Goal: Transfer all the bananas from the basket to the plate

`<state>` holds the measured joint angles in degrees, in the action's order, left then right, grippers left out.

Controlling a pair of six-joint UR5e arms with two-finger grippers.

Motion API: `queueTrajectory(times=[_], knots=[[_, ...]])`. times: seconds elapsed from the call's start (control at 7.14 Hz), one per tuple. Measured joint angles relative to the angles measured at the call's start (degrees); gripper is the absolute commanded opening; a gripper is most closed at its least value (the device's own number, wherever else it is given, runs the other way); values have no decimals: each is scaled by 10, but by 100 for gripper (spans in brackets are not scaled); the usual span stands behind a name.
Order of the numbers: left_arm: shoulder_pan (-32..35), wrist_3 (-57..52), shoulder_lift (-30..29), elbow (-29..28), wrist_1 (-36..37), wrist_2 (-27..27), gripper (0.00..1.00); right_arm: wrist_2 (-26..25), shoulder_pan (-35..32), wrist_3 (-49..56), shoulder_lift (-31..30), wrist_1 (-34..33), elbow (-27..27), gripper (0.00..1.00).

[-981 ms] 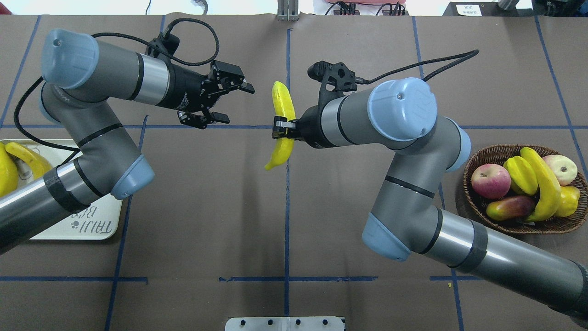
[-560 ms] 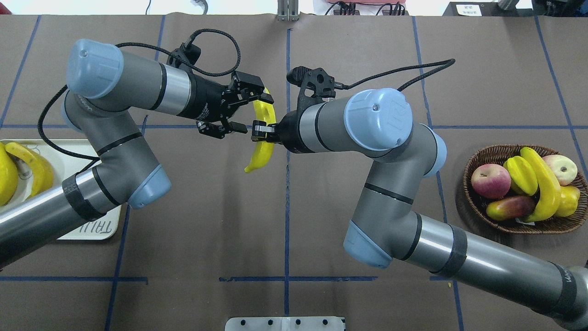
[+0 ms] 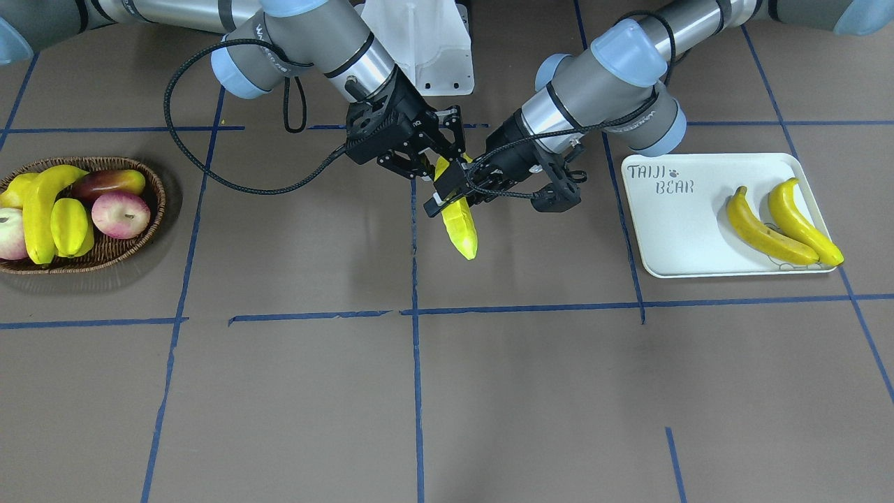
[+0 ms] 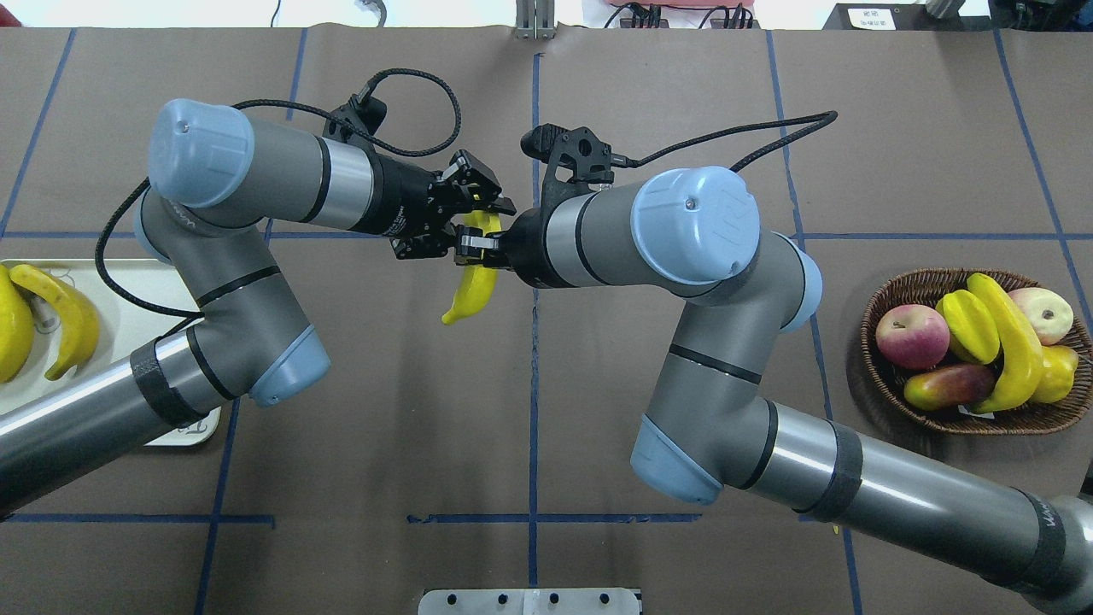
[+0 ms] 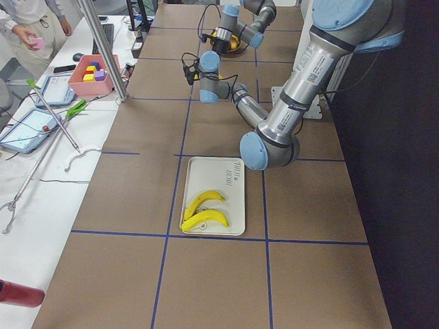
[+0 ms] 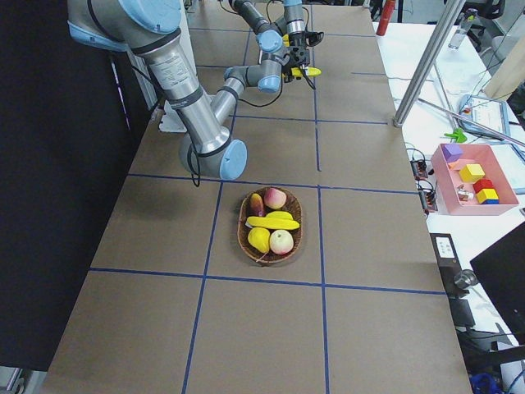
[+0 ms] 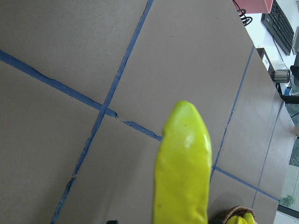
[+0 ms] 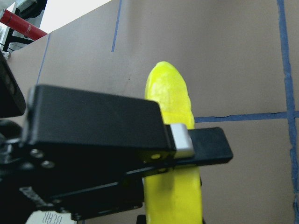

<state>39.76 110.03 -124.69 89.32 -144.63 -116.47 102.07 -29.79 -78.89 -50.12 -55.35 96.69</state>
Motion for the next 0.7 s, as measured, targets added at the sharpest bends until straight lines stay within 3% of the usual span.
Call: queueTrajectory(times=[0.14,0.28,0.7], knots=[[0,-1,2,-1,1,1,0,0,0,2,0,0,1,75],[0,-2,3,-1,1,1,0,0,0,2,0,0,2,99],[3,-1,6,-1,2,2,0,4,-2,1,0,-5,6,99]])
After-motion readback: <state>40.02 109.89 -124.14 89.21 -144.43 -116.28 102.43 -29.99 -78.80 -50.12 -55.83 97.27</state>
